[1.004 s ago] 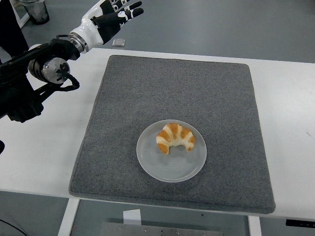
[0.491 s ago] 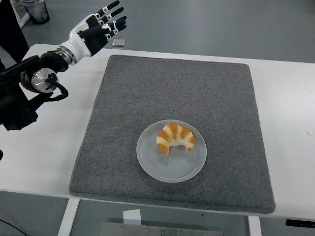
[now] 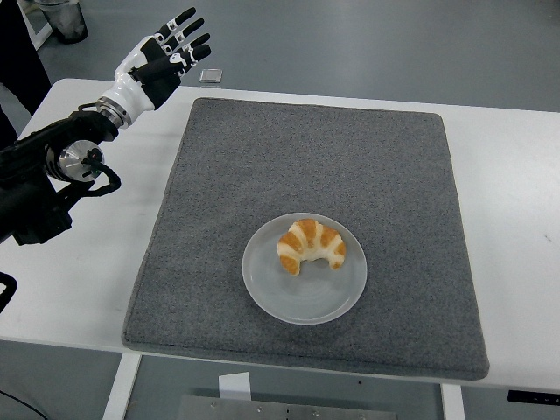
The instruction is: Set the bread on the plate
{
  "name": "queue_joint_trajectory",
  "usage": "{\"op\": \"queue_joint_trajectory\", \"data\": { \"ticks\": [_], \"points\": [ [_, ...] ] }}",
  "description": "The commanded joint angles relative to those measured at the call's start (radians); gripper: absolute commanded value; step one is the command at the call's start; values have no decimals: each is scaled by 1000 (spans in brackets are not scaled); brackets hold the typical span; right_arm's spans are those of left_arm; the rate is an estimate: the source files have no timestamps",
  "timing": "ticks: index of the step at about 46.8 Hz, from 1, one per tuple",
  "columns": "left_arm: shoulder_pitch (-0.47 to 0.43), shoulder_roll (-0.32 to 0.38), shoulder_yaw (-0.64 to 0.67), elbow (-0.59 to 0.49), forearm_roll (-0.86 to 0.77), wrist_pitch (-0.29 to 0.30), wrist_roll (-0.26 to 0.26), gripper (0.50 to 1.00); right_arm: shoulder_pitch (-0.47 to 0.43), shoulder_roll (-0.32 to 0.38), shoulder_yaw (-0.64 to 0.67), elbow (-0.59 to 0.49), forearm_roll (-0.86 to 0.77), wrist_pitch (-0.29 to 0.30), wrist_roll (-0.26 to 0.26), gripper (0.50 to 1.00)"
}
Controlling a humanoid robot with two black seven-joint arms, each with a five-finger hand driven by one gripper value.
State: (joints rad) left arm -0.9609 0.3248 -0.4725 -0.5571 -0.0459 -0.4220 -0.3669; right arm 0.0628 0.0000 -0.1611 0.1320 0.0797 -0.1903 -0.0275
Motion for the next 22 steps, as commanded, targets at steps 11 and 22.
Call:
{"op": "queue_joint_trajectory", "data": {
  "ticks": [11,22],
  "points": [
    [2,-75,2,-1,0,0,2,996,-1,0,0,0,0,0,0,952],
    [4,-75,0,-6,0,0,2,999,-1,0,-2,0,-2,2,0,952]
  ]
}}
